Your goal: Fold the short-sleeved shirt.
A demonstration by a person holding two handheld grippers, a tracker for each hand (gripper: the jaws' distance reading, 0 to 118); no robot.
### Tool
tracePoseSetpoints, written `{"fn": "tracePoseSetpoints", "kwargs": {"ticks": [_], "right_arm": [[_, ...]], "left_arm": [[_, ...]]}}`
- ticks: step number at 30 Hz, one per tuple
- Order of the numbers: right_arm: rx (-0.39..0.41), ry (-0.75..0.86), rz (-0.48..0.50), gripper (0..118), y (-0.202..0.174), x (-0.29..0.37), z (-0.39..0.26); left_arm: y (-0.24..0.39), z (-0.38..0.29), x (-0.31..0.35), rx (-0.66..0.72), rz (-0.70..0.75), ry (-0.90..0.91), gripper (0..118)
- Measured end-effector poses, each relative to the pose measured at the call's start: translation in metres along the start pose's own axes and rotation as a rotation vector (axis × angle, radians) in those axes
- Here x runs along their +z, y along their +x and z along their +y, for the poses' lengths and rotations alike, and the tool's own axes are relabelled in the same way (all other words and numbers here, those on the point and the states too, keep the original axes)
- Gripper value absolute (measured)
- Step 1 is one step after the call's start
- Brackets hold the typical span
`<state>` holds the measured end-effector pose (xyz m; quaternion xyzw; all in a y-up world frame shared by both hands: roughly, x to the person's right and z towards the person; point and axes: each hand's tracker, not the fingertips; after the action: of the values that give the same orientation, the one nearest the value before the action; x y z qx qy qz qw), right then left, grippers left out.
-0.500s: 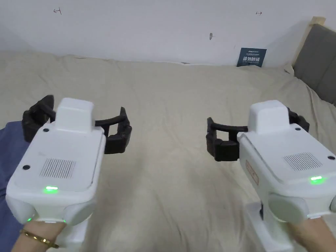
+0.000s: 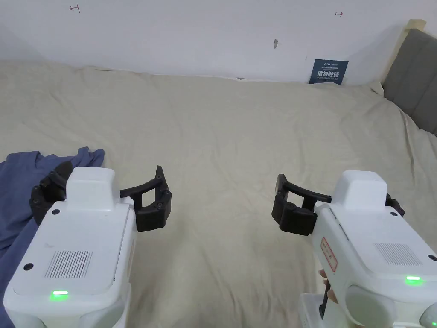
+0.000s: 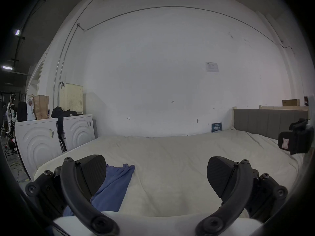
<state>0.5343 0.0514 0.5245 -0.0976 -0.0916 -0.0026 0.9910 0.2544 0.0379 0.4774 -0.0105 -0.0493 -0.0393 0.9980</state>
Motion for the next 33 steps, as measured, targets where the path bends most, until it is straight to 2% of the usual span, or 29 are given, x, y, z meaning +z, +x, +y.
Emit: {"fn": "tracePoseSetpoints", "kwargs": {"ticks": [10, 16, 17, 18, 20, 22, 24, 30, 33], "right_arm": [[0.006, 0.004, -0.009, 118, -0.0002, 0.0011, -0.0006], [0.018, 0.003, 0.000, 116, -0.0025, 0.0011, -0.0013], [0.023, 0.005, 0.002, 112, -0.0032, 0.0011, -0.0012], [0.027, 0.006, 0.004, 104, -0.0031, 0.0012, -0.0010], [0.037, 0.007, 0.011, 63, -0.0038, 0.0013, -0.0005], [0.045, 0.004, 0.020, 13, -0.0043, 0.0012, -0.0001], [0.049, -0.006, 0.021, 5, -0.0050, -0.0006, 0.0001], [0.007, -0.004, 0.038, 1, -0.0032, 0.0022, 0.0008], [0.016, -0.005, 0.025, 1, -0.0029, 0.0023, 0.0021]], "left_arm": [[0.0012, -0.0035, 0.0027, -0.017, -0.017, -0.007, 118], [0.0045, -0.0032, 0.0046, -0.034, -0.025, 0.003, 111], [0.0045, -0.0035, 0.0039, -0.036, -0.026, 0.002, 105], [0.0046, -0.0038, 0.0034, -0.038, -0.027, 0.003, 93], [0.0053, -0.0049, 0.0042, -0.047, -0.027, 0.006, 50], [0.0058, -0.0053, 0.0037, -0.059, -0.026, 0.008, 12], [0.0072, -0.0036, 0.0040, -0.070, -0.028, 0.005, 0], [0.0025, -0.0038, 0.0002, -0.041, -0.043, -0.016, 0], [0.0056, -0.0019, 0.0037, -0.049, -0.038, -0.012, 0]]}}
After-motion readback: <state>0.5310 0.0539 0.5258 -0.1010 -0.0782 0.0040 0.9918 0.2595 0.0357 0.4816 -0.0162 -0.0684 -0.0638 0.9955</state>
